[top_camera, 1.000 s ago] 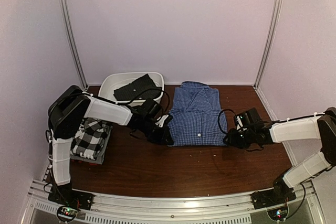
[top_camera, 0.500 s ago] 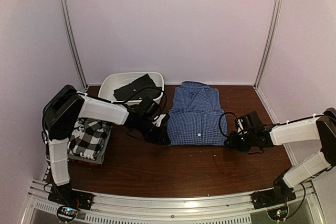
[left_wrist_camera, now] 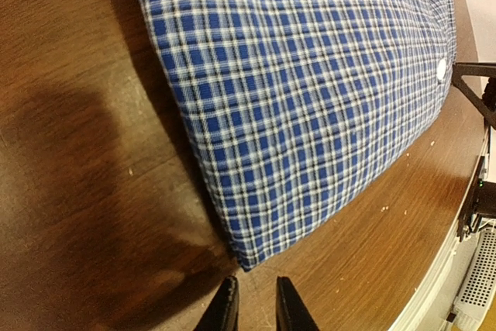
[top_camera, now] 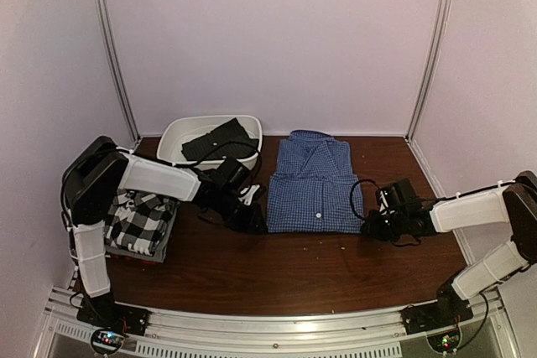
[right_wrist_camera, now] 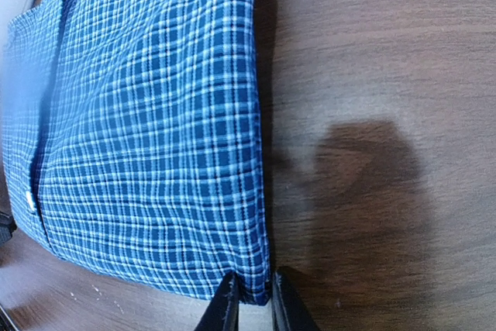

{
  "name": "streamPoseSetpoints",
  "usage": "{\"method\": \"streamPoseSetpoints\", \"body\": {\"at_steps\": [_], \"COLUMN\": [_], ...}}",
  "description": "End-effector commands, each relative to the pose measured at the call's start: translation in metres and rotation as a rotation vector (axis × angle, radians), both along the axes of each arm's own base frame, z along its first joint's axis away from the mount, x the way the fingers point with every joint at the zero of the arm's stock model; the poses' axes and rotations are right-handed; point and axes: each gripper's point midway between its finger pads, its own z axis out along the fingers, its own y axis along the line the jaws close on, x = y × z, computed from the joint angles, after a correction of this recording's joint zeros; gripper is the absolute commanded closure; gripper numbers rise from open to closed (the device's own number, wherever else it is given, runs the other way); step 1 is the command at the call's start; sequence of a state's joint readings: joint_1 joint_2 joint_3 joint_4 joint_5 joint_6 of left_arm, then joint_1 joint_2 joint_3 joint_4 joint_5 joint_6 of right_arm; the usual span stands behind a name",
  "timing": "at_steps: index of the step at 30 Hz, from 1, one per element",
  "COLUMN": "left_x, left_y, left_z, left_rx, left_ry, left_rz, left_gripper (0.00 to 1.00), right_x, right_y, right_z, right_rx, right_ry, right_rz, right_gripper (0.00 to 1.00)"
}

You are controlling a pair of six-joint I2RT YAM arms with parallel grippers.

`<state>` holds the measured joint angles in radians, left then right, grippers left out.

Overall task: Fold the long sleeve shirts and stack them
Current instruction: Smooth out the 2/3-rectangle-folded shirt at the center of the board, then pick up the 2/3-rectangle-folded shirt from the center of the board.

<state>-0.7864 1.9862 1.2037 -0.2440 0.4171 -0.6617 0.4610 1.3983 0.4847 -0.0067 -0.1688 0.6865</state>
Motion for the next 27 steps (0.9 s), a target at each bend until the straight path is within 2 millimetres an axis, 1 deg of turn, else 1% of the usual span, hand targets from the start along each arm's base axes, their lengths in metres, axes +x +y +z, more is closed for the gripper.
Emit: {"method": "streamPoseSetpoints", "body": {"at_steps": [1, 11, 20, 23, 27], "left_x": [0.007, 0.011, 0.013, 0.014, 0.015], "left_y": [-0.002, -0.009, -0.011, -0.013, -0.016], "left_z": [0.006, -0.009, -0.013, -0.01, -0.006], "left_rx": [-0.02, -0.023, -0.019, -0.028, -0.04], "left_ry": [-0.027, -0.004, 0.002, -0.003, -0.005], "left_rz": [0.012, 0.012, 0.014, 0.014, 0.008], "left_gripper": [0.8, 0.79, 0.81, 0.86, 0.98], "right_x": [-0.01, -0.01, -0.008, -0.007, -0.008], "right_y": [-0.007, 0.0, 0.003, 0.005, 0.008], "right_z": [-0.015, -0.017, -0.012, -0.009, -0.004], "right_rx": [-0.049, -0.04, -0.028, -0.018, -0.005], "right_ry": [0.05, 0.05, 0.036, 0.029, 0.021], "right_rz": [-0.009, 0.004, 0.008, 0.014, 0.026], "right_gripper": [0.85, 0.9, 0.97, 1.0, 1.0]}}
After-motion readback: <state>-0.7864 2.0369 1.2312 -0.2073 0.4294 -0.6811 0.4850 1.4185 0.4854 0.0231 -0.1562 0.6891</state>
